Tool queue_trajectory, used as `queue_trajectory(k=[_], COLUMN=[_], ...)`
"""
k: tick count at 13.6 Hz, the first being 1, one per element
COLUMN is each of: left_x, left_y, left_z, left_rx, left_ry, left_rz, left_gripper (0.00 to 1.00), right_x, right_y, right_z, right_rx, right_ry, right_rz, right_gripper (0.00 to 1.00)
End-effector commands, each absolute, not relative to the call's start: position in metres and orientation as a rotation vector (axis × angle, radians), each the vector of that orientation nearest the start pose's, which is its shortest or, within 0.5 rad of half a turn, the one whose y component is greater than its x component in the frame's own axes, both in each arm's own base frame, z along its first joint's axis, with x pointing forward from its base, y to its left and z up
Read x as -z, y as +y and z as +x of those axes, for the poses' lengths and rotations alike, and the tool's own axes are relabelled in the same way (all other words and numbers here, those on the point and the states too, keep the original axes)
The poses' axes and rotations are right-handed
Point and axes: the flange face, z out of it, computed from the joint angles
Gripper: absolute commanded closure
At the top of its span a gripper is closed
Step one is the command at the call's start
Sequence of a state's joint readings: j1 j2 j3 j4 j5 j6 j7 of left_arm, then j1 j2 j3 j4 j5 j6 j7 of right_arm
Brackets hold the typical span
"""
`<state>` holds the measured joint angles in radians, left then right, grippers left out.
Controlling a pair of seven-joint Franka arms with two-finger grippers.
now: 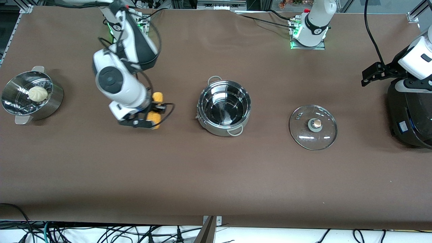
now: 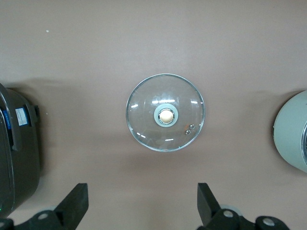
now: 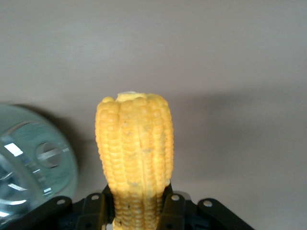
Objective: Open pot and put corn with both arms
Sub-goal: 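Lift the corn with the right gripper and carry it over the pot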
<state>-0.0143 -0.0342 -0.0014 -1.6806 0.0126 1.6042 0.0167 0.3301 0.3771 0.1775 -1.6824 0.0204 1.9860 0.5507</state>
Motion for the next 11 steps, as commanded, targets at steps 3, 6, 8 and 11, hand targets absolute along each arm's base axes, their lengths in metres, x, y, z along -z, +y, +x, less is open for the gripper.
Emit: queue_trajectory(k=[3,6,8,11], left_x=[-0.599,-0.599,-0.599,-0.598], left_y=[-0.007,-0.007,-0.007,-0.006], left_z=[0.543,0.543,0.543,0.544], left_rx=[-0.065,-0.065,-0.065,-0.067], left_ry=[0.041,0.053,0.053,0.051], left_rz=[-3.131,-3.132,-3.132,-3.133], left_gripper=[0.00,0.00,0.00,0.00], right_x=[-0.380,-0.373,-0.363,-0.347], right_y=[0.434,0.499,0.529,0.540], right_z=[0.564,0.543,0.532,0.532], right_rx=[-0.168,-0.128,-0.103,-0.108], right_ry=[-0.157,-0.234,-0.187,-0.140], right_rz=[-3.083,-3.053,-3.033,-3.012], right_gripper=[1.00,1.00,1.00,1.00])
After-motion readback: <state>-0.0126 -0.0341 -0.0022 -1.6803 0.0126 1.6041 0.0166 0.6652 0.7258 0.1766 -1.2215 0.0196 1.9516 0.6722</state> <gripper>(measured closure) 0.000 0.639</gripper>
